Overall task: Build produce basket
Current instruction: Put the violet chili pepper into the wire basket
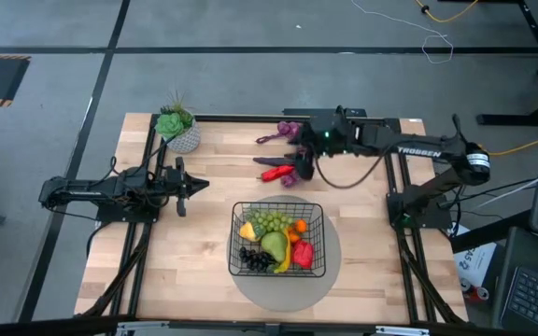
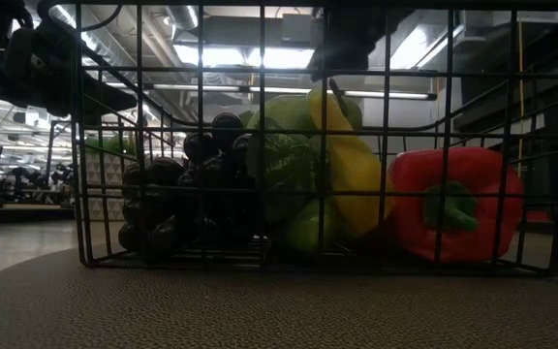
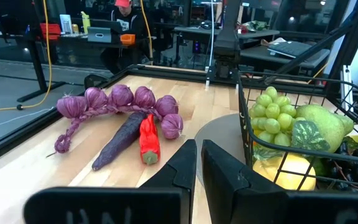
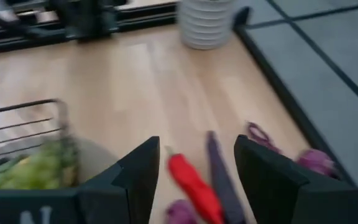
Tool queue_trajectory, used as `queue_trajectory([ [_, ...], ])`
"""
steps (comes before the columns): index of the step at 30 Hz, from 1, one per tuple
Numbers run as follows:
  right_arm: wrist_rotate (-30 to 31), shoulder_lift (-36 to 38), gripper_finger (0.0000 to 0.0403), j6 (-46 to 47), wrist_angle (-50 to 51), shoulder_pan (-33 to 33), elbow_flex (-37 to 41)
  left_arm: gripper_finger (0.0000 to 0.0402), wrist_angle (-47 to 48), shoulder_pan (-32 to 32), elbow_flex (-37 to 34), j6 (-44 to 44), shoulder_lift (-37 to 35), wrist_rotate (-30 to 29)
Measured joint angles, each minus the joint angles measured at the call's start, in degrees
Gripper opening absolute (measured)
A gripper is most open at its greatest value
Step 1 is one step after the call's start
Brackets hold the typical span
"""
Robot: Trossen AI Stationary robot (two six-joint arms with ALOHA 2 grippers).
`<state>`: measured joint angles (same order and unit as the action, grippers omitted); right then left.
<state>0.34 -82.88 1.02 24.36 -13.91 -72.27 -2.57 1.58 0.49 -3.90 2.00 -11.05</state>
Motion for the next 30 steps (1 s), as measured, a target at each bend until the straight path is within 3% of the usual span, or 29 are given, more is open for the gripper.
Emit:
queue_trajectory([
  [4,-0.9,-2.3,0.0206,0.0,-0.6,-5.0,0.0,0.0019,0.0,0.0,0.0,0.0,0.0,0.0],
  [10,-8.8,-11.7,0.0206,-0.9,-4.4,-9.3,0.0,0.0019,0.0,0.0,0.0,0.0,0.0,0.0],
  [17,-4.1,-22.1,0.0195,-6.1,-1.8,-9.5,-3.7,0.0019,0.0,0.0,0.0,0.0,0.0,0.0],
  [30,-4.9,-32.5,0.0192,-7.8,-0.4,-9.5,-6.3,0.0019,0.0,0.0,0.0,0.0,0.0,0.0],
])
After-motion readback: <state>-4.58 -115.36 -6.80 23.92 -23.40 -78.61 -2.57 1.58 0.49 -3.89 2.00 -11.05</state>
